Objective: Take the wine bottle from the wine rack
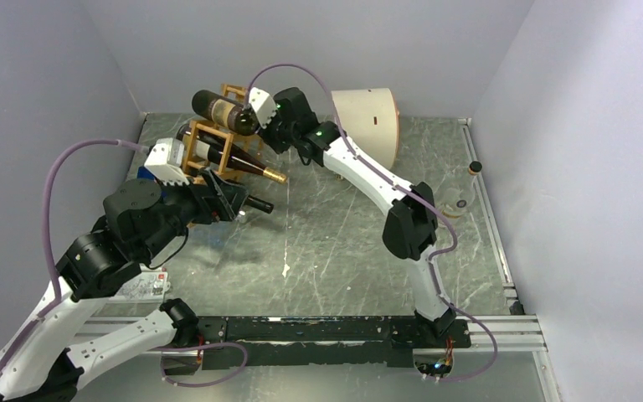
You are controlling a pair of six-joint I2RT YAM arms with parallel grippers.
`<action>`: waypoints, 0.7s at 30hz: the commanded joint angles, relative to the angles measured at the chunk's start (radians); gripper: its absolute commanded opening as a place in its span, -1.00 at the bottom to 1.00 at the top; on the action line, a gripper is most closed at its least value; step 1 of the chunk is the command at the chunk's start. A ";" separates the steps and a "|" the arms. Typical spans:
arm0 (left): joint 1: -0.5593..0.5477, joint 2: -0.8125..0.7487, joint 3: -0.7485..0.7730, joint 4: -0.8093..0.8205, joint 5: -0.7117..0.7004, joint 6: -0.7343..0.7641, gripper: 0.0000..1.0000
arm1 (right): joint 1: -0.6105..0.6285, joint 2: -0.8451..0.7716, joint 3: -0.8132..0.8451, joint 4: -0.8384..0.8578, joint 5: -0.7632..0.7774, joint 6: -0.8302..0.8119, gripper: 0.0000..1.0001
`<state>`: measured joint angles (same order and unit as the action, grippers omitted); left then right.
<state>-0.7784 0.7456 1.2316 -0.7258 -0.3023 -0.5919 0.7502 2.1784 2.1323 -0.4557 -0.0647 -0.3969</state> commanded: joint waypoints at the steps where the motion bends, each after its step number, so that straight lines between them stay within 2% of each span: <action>1: 0.001 0.018 -0.007 0.042 0.022 -0.002 0.89 | -0.004 -0.091 -0.060 0.077 -0.173 0.173 -1.00; 6: 0.002 0.037 -0.008 0.052 0.031 0.005 0.89 | -0.037 -0.117 -0.136 0.167 -0.320 0.395 -1.00; 12: 0.001 0.053 -0.013 0.043 0.039 -0.002 0.89 | -0.067 -0.098 -0.174 0.193 -0.403 0.537 -1.00; 15: 0.001 0.053 -0.014 0.048 0.046 -0.001 0.89 | -0.102 -0.050 -0.145 0.189 -0.432 0.540 -1.00; 18: 0.000 0.053 -0.005 0.043 0.045 -0.001 0.89 | -0.163 -0.013 -0.150 0.257 -0.621 0.522 -0.96; 21: 0.000 0.044 -0.004 0.036 0.038 0.000 0.89 | -0.173 0.037 -0.060 0.154 -0.644 0.387 -0.83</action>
<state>-0.7784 0.8017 1.2266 -0.7074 -0.2760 -0.5919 0.6003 2.1517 1.9751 -0.2672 -0.5434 0.0956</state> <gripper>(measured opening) 0.948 0.335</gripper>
